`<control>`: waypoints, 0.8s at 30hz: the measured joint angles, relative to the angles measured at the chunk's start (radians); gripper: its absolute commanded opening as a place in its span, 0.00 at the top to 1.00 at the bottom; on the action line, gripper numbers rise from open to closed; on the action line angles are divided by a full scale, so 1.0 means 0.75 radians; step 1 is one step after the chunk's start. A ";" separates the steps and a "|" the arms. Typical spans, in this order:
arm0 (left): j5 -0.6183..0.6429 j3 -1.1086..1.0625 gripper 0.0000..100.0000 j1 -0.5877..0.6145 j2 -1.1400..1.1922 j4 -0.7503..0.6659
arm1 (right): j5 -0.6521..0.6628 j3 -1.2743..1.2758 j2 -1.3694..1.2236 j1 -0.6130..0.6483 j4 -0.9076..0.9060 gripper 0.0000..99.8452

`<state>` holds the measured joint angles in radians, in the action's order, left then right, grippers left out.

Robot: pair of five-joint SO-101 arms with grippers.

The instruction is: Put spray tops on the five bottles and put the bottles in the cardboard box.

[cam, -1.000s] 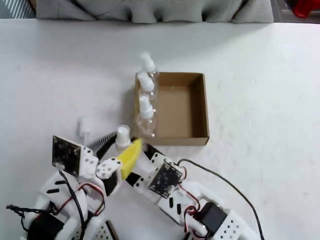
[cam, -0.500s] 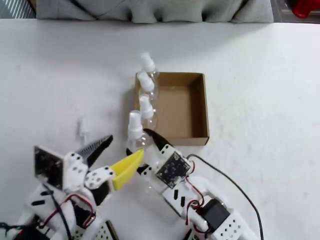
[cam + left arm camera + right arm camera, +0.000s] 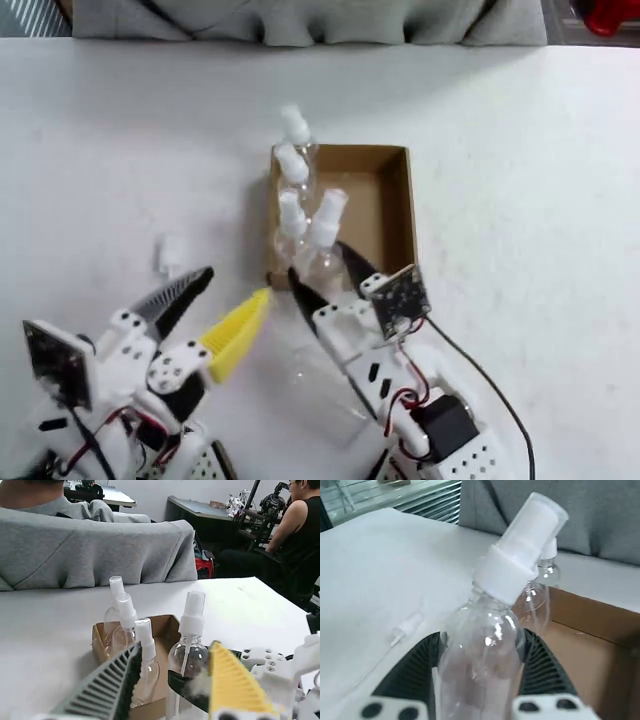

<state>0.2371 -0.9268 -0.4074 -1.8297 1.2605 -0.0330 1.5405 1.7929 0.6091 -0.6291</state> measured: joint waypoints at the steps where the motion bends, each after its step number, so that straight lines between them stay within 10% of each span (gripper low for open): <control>1: 0.000 -0.031 0.97 0.000 0.000 -0.043 | 0.000 -0.006 0.000 -0.023 0.014 0.99; 8: 0.000 -0.178 0.98 -0.012 0.000 -0.203 | 0.000 -0.006 0.000 -0.239 0.280 0.99; 24: -0.147 -0.554 0.98 -0.612 0.002 -0.505 | -0.012 -0.272 -0.188 -0.381 0.368 0.99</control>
<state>0.1266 -1.3426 -0.8661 -1.8282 0.8815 -0.0422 1.3364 1.6517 0.3237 -0.3529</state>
